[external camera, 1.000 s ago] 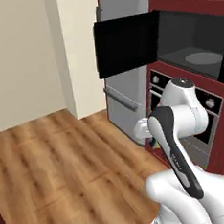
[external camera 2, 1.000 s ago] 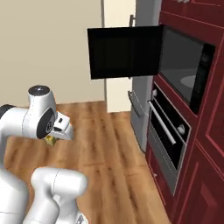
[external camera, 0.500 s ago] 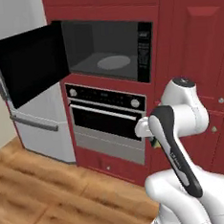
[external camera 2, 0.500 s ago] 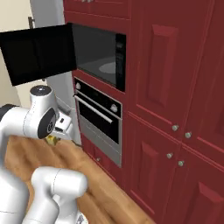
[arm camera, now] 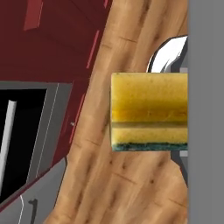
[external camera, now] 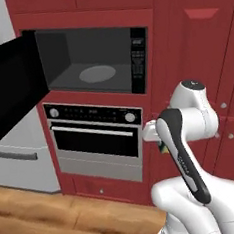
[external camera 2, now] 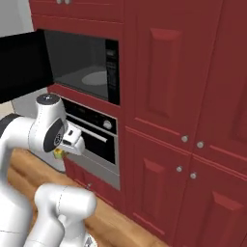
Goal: Place the sponge inside the microwave to prepare for sanitizing.
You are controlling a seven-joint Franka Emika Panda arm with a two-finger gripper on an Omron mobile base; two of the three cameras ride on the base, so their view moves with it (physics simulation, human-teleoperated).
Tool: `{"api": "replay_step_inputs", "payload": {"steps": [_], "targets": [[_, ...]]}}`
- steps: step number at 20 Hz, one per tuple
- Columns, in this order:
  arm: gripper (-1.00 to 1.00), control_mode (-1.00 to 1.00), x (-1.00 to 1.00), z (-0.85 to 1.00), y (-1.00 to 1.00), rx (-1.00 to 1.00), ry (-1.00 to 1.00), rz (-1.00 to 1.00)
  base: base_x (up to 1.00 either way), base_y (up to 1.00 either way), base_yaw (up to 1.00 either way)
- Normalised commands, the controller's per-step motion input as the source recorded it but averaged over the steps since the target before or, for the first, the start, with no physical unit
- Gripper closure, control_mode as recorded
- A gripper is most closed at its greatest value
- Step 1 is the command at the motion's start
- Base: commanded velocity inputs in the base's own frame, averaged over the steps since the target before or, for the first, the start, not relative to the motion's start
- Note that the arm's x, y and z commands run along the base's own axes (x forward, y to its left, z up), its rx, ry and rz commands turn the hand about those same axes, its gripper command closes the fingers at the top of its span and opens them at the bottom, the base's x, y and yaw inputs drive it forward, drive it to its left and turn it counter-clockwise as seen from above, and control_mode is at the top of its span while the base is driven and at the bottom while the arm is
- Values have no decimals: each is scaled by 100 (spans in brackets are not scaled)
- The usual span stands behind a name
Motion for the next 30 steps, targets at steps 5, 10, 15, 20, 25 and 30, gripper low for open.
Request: {"api": "replay_step_inputs", "payload": {"steps": [5,10,15,20,25,30], "targets": [[100,100,0,0,0,0,0,0,53,47,-34],[100,100,0,0,0,0,0,0,47,50,-37],[100,100,0,0,0,0,0,0,47,64,-8],[100,100,0,0,0,0,0,0,60,60,0],[100,100,0,0,0,0,0,0,66,29,-9],[100,100,0,0,0,0,0,0,41,26,-24]]}}
